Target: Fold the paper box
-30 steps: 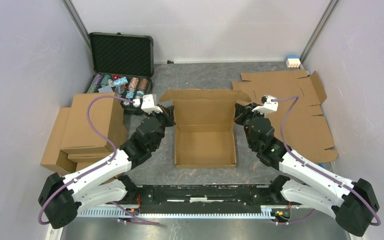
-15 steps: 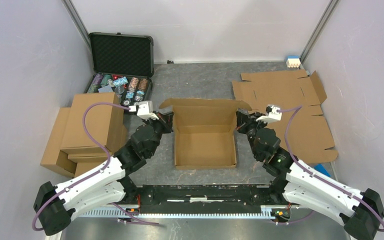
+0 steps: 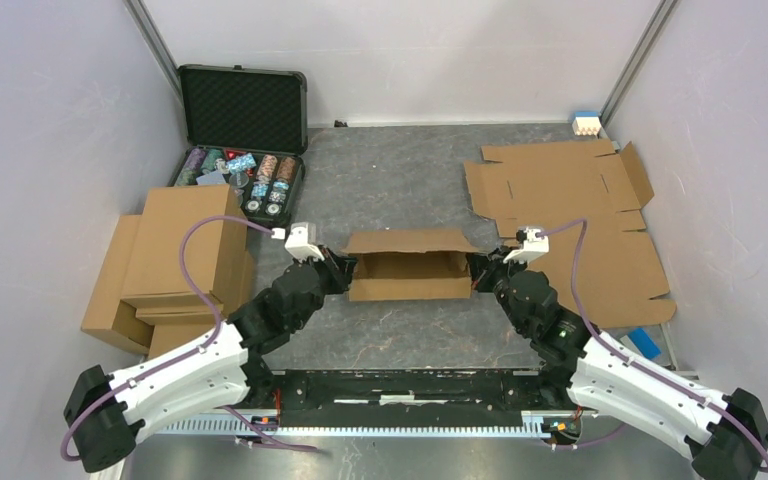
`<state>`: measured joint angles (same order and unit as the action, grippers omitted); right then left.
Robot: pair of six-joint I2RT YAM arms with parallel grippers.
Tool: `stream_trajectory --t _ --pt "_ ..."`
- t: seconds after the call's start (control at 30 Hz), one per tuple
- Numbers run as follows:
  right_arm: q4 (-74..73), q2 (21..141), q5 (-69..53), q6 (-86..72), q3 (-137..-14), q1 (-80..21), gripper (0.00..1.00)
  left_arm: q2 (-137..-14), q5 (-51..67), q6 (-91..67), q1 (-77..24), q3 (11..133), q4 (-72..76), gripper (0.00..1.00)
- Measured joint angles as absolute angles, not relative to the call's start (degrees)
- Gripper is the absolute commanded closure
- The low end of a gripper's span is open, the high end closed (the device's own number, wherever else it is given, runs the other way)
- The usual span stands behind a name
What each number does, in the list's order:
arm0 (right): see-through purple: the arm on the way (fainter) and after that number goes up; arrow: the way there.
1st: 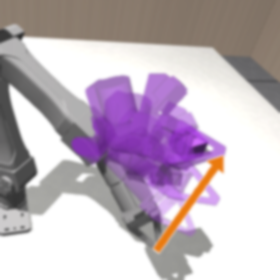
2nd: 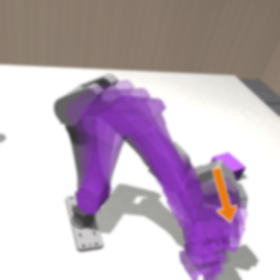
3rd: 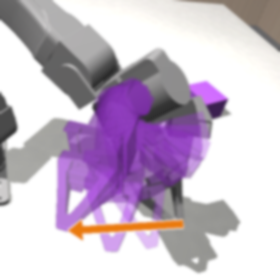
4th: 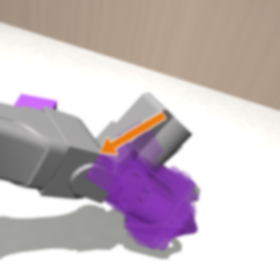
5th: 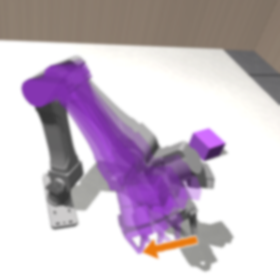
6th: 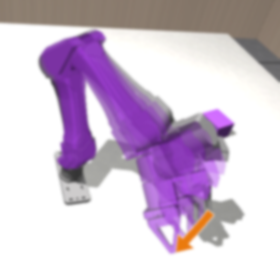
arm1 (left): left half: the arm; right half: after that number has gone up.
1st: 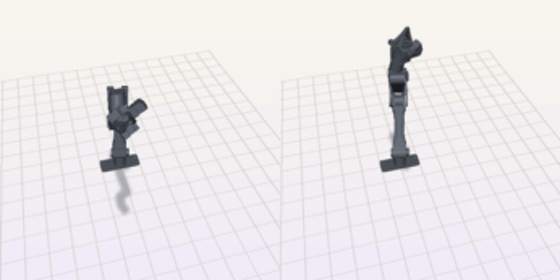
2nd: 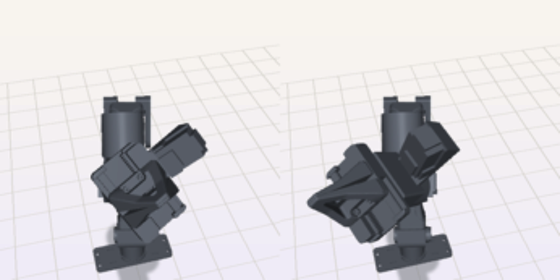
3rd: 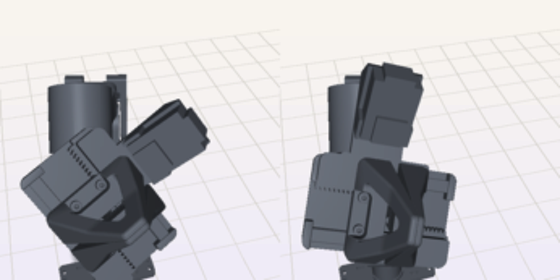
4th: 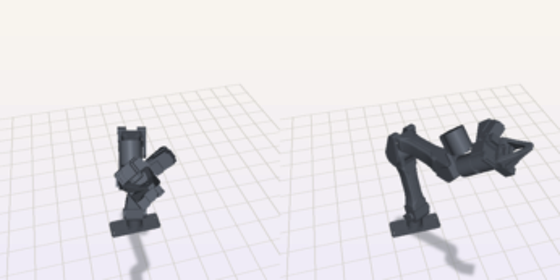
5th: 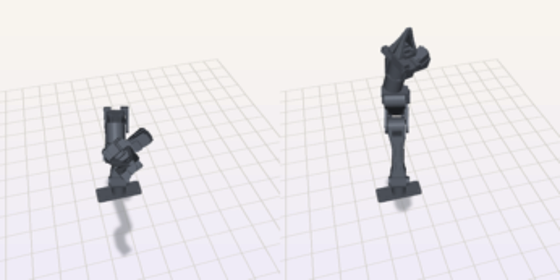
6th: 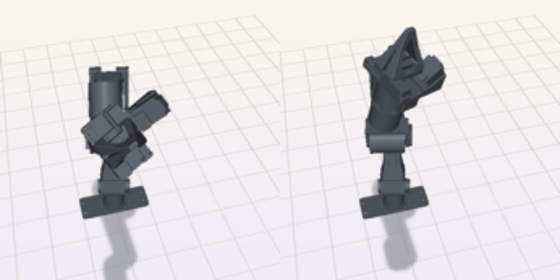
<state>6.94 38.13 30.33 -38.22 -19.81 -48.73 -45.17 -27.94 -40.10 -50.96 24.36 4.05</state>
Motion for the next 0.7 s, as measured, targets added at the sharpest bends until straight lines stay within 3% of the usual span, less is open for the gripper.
stream_trajectory --t 0.13,0.2,0.43,0.6,0.7 --pt "4.54 37.82 29.02 -37.19 -19.81 -48.77 1.0 -43.75 -26.55 -41.06 -51.18 25.06 -0.91 0.38" --pt "3.33 37.91 28.58 -36.69 -19.81 -48.8 1.0 -43.62 -25.54 -41.34 -51.27 27.0 -5.28 0.29" --pt "2.61 37.67 27.97 -35.4 -19.0 -49.04 1.0 -42.78 -20.08 -42.22 -51.27 37.67 -25.43 0.2" --pt "3.03 37.32 26.85 -35.22 -16.16 -49.04 1.0 -39.31 -16.82 -42.63 -51.27 38.79 -36.77 0.18" --pt "2.92 37.3 25.36 -34.54 -15.51 -49.04 0.93 -38.0 -15.88 -42.61 -51.27 39.72 -40.95 0.2"
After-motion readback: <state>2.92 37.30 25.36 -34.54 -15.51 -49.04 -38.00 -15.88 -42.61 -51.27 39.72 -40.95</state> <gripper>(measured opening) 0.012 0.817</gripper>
